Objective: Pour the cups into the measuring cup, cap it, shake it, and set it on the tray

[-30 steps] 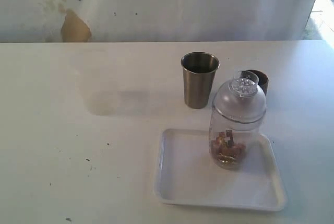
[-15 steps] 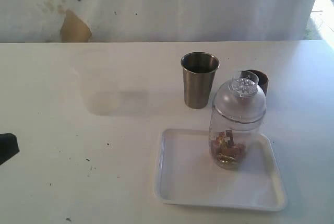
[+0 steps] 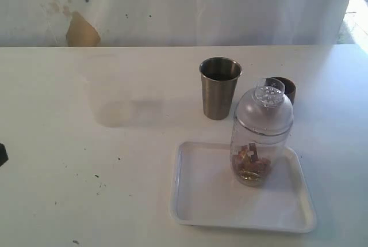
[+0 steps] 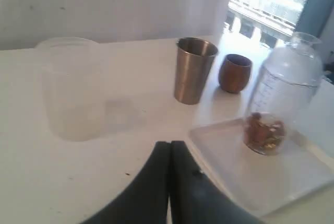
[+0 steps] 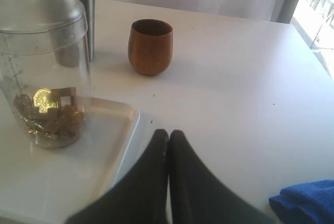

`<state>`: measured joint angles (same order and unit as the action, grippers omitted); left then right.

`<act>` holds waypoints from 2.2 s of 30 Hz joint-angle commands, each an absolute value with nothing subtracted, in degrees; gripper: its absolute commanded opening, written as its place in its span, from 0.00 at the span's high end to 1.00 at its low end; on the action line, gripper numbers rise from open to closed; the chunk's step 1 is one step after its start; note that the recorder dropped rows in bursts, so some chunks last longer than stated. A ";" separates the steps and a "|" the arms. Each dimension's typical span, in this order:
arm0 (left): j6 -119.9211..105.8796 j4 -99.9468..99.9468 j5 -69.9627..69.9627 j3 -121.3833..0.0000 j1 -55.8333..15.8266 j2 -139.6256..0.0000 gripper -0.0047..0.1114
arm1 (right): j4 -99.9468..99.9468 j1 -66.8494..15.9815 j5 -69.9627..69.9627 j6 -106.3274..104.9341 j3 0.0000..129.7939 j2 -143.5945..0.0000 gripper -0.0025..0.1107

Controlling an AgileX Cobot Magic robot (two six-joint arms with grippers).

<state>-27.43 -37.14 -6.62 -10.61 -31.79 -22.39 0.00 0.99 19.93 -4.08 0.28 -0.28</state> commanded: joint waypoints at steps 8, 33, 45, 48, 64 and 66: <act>-0.34 -6.05 -2.78 -3.53 -13.63 -13.81 0.96 | 0.00 1.11 19.72 -4.01 0.00 0.00 0.98; 0.00 0.63 -13.47 0.00 2.15 0.00 0.96 | 0.00 1.11 19.72 -2.61 0.00 0.00 0.98; 0.00 0.61 -13.37 0.00 2.15 0.00 0.96 | 0.00 1.11 19.72 -2.61 0.00 0.00 0.98; 0.00 0.61 -13.37 0.00 2.15 0.00 0.96 | 0.00 1.11 19.72 -2.61 0.00 0.00 0.98; 0.00 0.61 -13.37 0.00 2.15 0.00 0.96 | 0.00 1.11 19.72 -2.61 0.00 0.00 0.98; 0.00 0.61 -13.37 0.00 2.15 0.00 0.96 | 0.00 1.11 19.72 -2.61 0.00 0.00 0.98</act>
<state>0.00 0.30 -13.27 -0.28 2.19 -0.28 0.00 0.99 19.93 -2.74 0.28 -0.28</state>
